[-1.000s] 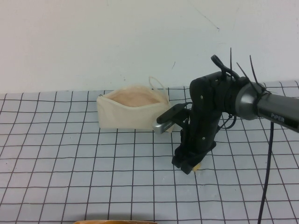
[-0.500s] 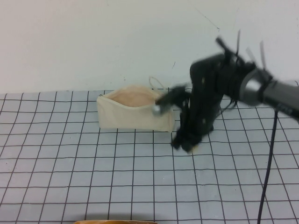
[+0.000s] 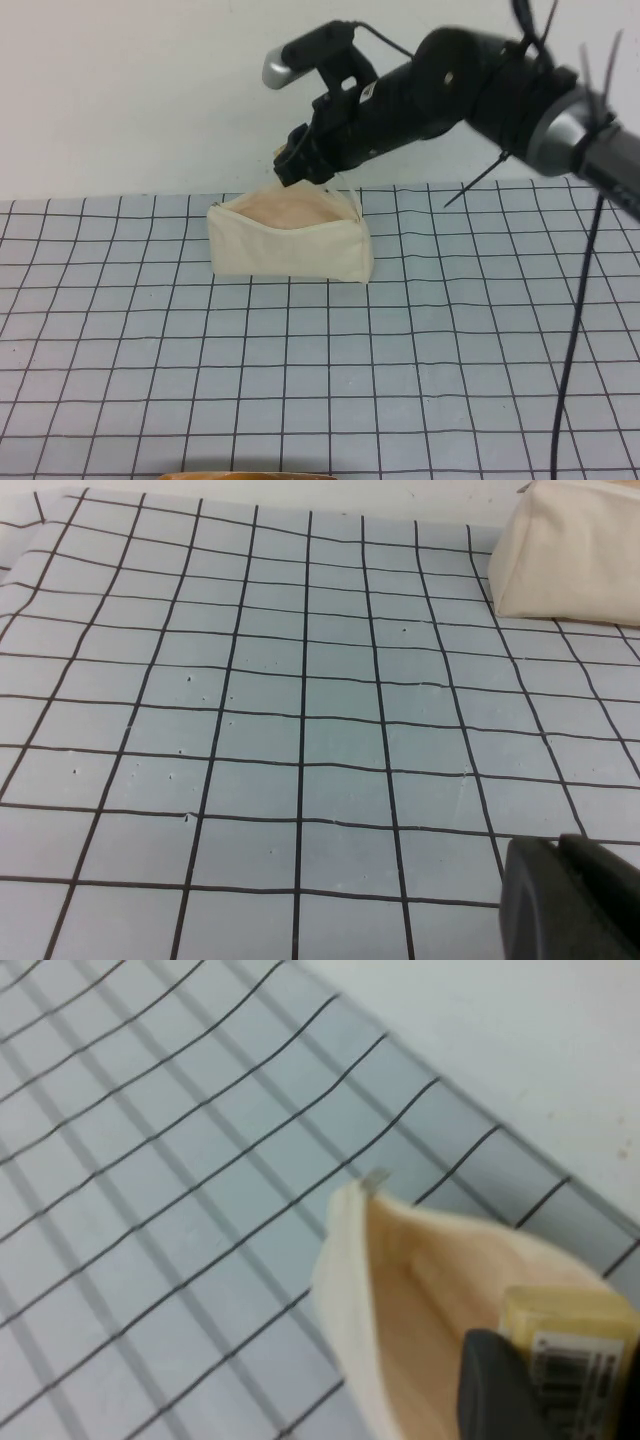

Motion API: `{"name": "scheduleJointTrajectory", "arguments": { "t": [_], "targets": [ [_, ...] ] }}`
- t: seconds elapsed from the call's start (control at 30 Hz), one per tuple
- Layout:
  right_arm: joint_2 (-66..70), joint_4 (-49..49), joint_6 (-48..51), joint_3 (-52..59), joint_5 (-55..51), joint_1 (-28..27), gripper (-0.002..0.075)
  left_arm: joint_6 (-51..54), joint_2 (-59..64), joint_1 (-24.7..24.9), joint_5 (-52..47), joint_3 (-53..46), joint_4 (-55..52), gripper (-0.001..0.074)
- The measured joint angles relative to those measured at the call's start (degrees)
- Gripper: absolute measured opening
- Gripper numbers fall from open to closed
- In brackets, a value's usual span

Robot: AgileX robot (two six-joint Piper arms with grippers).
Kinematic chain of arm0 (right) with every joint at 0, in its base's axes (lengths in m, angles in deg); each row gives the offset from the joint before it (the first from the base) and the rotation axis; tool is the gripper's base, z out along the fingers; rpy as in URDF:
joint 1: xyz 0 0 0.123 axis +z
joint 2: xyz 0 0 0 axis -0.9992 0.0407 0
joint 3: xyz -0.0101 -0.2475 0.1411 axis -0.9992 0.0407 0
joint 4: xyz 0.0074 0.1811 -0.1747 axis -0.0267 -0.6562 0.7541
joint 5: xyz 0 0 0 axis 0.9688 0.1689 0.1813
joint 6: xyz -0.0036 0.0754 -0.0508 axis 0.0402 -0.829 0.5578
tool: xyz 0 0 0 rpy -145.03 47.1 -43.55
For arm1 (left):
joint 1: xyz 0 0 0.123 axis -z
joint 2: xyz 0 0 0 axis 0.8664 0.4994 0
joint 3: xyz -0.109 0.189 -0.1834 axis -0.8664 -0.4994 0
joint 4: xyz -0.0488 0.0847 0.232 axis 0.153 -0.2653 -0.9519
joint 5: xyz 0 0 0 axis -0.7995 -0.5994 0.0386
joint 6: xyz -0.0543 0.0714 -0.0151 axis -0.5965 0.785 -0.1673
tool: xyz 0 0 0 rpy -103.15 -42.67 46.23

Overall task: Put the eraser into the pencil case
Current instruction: Place the eraser on the pencil case

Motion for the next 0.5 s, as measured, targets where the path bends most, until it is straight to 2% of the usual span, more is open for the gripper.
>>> {"name": "scheduleJointTrajectory", "arguments": {
  "t": [0.13, 0.37, 0.5],
  "targets": [
    [3.7, -1.7, 0.2, 0.0, 4.5, 0.0, 0.0230, 0.0, 0.0, 0.0, 0.0, 0.0, 0.0, -0.0001],
    [5.5, -2.8, 0.3, 0.0, 5.5, 0.0, 0.0360, 0.0, 0.0, 0.0, 0.0, 0.0, 0.0, -0.0001],
    [5.4, -3.5, 0.3, 0.0, 6.2, -0.1, 0.0377, 0.0, 0.0, 0.0, 0.0, 0.0, 0.0, -0.0001]
  ]
}}
